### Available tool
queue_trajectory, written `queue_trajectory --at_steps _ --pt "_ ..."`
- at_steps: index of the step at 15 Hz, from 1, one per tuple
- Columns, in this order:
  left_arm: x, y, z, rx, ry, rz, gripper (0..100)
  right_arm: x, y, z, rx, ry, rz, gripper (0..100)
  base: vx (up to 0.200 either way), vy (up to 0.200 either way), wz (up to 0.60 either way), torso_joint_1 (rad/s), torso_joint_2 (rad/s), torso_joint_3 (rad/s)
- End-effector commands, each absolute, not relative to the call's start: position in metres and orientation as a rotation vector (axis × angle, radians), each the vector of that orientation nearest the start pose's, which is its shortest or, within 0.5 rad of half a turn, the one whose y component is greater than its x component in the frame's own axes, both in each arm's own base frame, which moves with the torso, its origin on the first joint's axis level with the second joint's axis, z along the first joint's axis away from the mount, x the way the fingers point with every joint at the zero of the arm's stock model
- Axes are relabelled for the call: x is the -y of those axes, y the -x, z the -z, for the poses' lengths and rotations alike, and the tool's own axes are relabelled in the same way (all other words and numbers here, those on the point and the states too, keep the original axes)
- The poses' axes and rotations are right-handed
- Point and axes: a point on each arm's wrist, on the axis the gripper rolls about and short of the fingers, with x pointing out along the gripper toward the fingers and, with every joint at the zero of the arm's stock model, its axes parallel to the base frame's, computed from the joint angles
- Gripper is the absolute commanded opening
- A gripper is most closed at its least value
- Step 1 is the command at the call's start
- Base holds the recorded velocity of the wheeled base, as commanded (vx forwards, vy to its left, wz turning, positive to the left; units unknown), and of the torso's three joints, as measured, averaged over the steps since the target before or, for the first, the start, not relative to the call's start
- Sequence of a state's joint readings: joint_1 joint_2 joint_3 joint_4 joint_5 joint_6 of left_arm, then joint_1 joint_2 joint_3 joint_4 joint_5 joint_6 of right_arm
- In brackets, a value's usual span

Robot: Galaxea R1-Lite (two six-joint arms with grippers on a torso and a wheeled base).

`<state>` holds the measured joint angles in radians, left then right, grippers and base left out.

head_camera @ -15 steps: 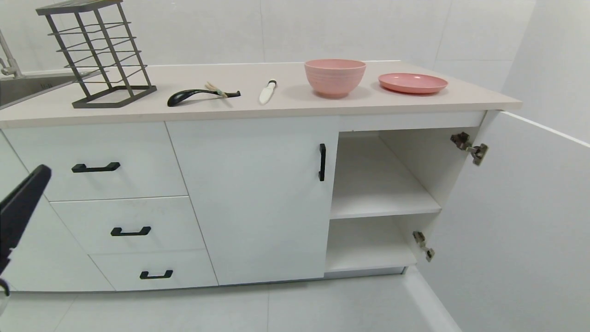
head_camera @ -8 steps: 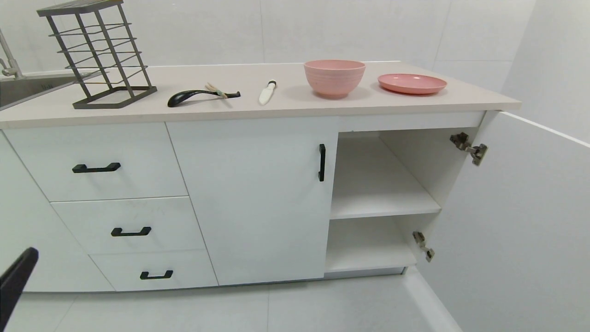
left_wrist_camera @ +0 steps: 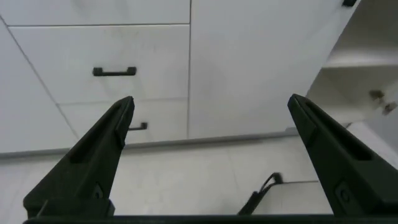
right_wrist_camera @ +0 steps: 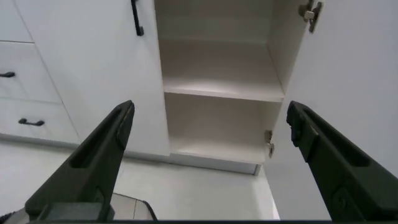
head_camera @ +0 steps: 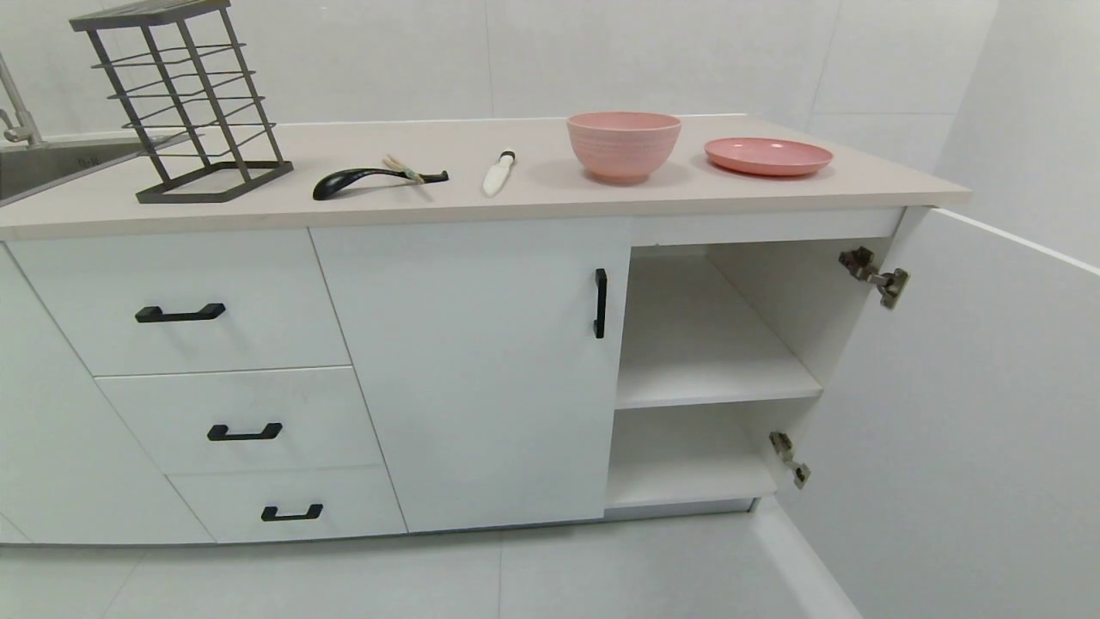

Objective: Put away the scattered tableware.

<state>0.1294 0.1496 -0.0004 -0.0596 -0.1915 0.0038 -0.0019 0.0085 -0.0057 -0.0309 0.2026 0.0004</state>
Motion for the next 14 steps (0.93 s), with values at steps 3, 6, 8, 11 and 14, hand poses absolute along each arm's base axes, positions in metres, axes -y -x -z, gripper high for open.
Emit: queue_trajectory --at_steps 3,6,8,11,14 --pt "0.0041 0.0149 -0.0778 -0.095 -0.089 -0.034 100 -0.0022 0.0222 -0.0777 0.012 0.037 -0.093 100 0.000 0.000 0.00 0.000 0.00 0.000" --pt "0.0014 0.0183 -0.0769 -0.056 -0.058 0.132 100 -0.0014 0.0223 -0.0756 -0.012 0.020 -0.061 100 0.000 0.000 0.00 0.000 0.00 0.000" --pt "0.0019 0.0229 -0.0756 0.004 -0.054 0.087 100 -0.0014 0.0223 -0.0758 -0.010 0.015 -0.058 100 0.000 0.000 0.00 0.000 0.00 0.000" --pt "0.0005 0.0228 -0.0755 0.000 -0.015 0.025 100 -0.0013 0.0221 -0.0757 -0.014 0.007 -0.057 100 0.000 0.000 0.00 0.000 0.00 0.000" --pt "0.0005 0.0228 -0.0756 0.002 -0.028 0.021 100 -0.0011 0.0222 -0.0755 -0.014 -0.005 -0.048 100 0.000 0.000 0.00 0.000 0.00 0.000"
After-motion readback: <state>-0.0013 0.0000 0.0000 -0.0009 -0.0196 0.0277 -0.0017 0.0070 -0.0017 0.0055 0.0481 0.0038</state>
